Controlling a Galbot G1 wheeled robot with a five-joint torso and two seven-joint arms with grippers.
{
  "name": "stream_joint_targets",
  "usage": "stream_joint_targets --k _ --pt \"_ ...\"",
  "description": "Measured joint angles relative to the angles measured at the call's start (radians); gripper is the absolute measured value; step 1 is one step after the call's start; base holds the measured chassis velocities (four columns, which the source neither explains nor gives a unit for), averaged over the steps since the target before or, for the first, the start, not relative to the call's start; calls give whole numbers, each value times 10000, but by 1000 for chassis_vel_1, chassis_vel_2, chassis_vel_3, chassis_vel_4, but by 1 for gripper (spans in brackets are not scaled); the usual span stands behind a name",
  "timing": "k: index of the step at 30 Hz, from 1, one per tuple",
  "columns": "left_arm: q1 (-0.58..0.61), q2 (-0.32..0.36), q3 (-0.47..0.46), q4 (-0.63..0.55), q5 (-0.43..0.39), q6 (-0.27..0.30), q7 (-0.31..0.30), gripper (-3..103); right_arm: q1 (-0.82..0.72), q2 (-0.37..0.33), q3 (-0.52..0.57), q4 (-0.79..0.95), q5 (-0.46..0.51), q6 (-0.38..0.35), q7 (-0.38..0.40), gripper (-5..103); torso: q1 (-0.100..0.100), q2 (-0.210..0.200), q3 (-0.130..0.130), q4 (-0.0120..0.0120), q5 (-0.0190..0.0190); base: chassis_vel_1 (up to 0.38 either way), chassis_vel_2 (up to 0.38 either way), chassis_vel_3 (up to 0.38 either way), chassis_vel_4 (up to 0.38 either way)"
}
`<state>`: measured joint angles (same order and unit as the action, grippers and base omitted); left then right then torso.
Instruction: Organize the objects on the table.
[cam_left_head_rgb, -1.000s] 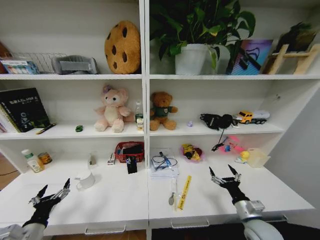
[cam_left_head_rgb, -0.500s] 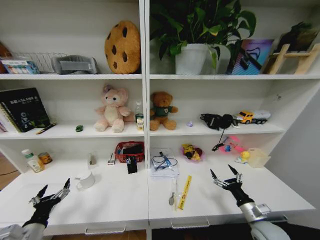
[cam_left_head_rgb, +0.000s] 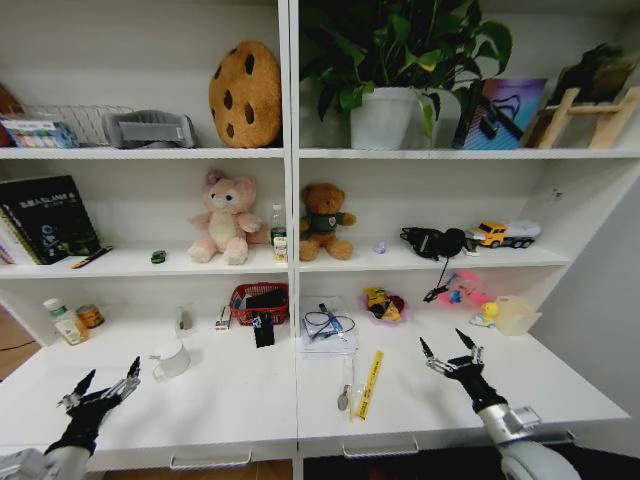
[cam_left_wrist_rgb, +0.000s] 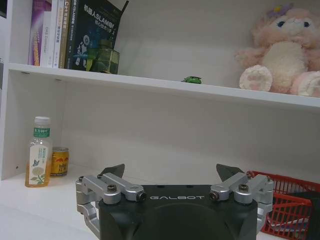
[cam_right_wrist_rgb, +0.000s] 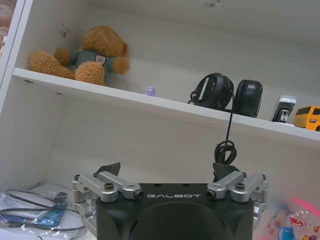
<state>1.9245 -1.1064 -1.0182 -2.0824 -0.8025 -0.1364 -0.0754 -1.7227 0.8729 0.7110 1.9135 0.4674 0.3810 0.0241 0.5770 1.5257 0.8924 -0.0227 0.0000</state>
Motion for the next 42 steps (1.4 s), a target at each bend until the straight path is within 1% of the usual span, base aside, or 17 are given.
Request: stream_joint_targets --k 14,19,20,22,23,24,25,26,28,32,34,36,37,39,40,42 --pt "0 0 0 -1 0 0 0 100 8 1 -7 1 6 -12 14 100 0 0 0 -1 2 24 24 -30 -22" --pt "0 0 0 0 0 0 0 100 10 3 -14 1 7 -15 17 100 1 -1 0 2 1 173 165 -164 -153" --pt "0 0 0 1 0 0 -4 100 11 3 -15 3 6 -15 18 100 1 0 0 2 -12 190 236 -201 -187" --pt "0 0 0 1 0 0 -1 100 11 3 -13 5 7 -15 20 100 -2 1 -1 -1 -8 202 236 -206 -193" --pt "0 0 -2 0 0 0 -1 100 11 4 -16 5 7 -16 20 100 -1 0 0 0 13 186 209 -211 -193" --pt "-1 0 0 0 0 -1 0 100 11 4 -16 4 7 -16 19 100 0 -1 0 -1 2 186 209 -205 -193" --pt "-1 0 0 0 0 -1 0 100 11 4 -16 4 7 -16 19 100 0 -1 0 -1 2 186 209 -205 -193" --pt "0 0 0 0 0 0 0 100 11 3 -15 5 6 -16 20 100 1 0 0 0 -10 177 177 -205 -164" --pt "0 0 -1 0 0 -1 0 100 10 4 -17 5 7 -16 22 100 -1 0 0 0 6 169 170 -172 -167" --pt "-1 0 0 0 0 0 -1 100 11 4 -15 5 6 -17 24 100 -1 1 -1 0 -4 154 168 -151 -172" --pt "0 0 -1 -1 0 0 0 100 11 4 -15 4 7 -16 25 100 0 -1 1 -1 7 154 156 -163 -178" --pt "0 0 0 0 0 0 0 100 11 4 -15 3 7 -17 26 100 0 -1 1 0 4 158 147 -179 -157" --pt "0 0 0 0 0 0 0 100 11 4 -15 3 7 -17 26 100 -2 1 -1 -1 -4 158 189 -166 -154" --pt "0 0 0 0 0 0 0 100 11 4 -15 3 7 -17 26 100 -3 1 -1 0 -3 167 189 -166 -158" --pt "0 0 -1 0 0 0 0 100 11 4 -15 1 7 -17 26 100 0 0 1 0 5 206 170 -167 -182" --pt "0 0 0 0 0 0 0 100 12 4 -15 1 7 -17 26 100 1 -1 1 4 0 167 201 -207 -182"
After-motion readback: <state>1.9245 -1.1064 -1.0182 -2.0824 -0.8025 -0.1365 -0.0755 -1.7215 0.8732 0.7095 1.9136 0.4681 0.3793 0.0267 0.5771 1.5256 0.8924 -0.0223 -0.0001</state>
